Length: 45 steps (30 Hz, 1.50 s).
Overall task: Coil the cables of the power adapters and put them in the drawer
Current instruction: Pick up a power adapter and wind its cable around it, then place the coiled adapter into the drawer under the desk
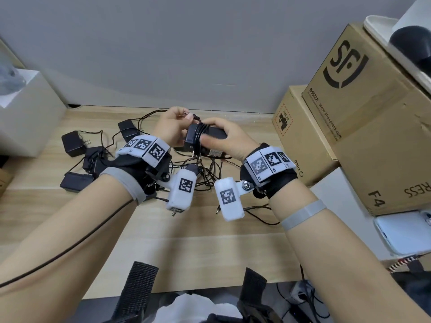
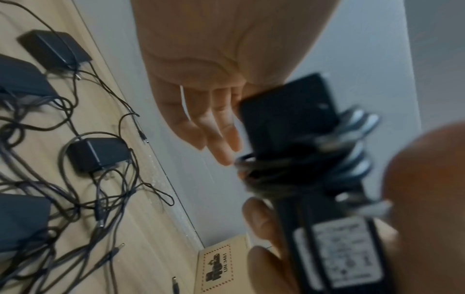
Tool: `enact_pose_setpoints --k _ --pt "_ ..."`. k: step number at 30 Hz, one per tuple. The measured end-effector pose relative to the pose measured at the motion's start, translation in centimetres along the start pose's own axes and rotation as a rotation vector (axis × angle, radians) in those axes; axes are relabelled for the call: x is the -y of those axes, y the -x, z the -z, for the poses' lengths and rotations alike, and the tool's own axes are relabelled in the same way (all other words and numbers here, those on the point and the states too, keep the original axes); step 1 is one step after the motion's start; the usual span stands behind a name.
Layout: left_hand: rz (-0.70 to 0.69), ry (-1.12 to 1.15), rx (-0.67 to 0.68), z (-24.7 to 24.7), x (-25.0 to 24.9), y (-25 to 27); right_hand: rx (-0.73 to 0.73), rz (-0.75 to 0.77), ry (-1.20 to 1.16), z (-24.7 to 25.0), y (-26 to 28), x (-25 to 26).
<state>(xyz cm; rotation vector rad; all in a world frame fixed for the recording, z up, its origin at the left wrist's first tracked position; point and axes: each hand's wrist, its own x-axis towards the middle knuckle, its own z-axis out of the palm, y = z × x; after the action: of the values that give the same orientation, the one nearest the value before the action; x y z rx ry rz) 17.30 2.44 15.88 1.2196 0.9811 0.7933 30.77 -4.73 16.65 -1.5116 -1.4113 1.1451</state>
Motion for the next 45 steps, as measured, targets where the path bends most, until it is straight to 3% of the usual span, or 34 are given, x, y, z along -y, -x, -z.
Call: enact_pose_setpoints --k 6,9,12,19,23,26,34,37,41,45 --pt "0.132 -0.097 0.025 0.7 1.9 0.1 -0.138 -0.063 -0.340 -1.0 -0.7 -1.1" --pt "0.228 0.011 0.030 1.2 3.1 0.2 -0.020 -0.136 -0.477 -1.5 -1.1 -1.9" --pt "0.211 0.021 0.044 1.9 4.4 0.4 0.138 -0.216 -0.456 -2.4 -1.4 -2.6" --pt "0.224 -0.090 -0.024 4.3 7.1 2.3 0.242 -0.362 -0.711 -5.8 -1.4 -4.2" --pt "0.238 -0.137 -0.069 6.3 8.4 5.1 0.321 -0.373 -0.504 -9.2 -0.8 -4.5" --pt "0.263 -0.092 -0.122 9.0 9.2 7.8 0.372 -0.415 -0.481 -12.8 -0.3 -4.0" --pt "0.426 0.111 -0.313 19.8 14.2 20.7 0.666 -0.422 -0.337 -26.8 4.3 -2.5" --pt "0.475 0.182 -0.495 24.1 18.3 26.6 0.763 -0.439 -0.289 -32.9 6.8 -3.0" --pt "0.600 0.065 -0.748 28.6 25.3 34.4 0.909 -0.446 -0.178 -40.3 10.2 -6.0" --pt "0.679 -0.043 -0.957 30.2 32.0 40.5 0.901 -0.563 -0.125 -46.0 13.4 -11.2"
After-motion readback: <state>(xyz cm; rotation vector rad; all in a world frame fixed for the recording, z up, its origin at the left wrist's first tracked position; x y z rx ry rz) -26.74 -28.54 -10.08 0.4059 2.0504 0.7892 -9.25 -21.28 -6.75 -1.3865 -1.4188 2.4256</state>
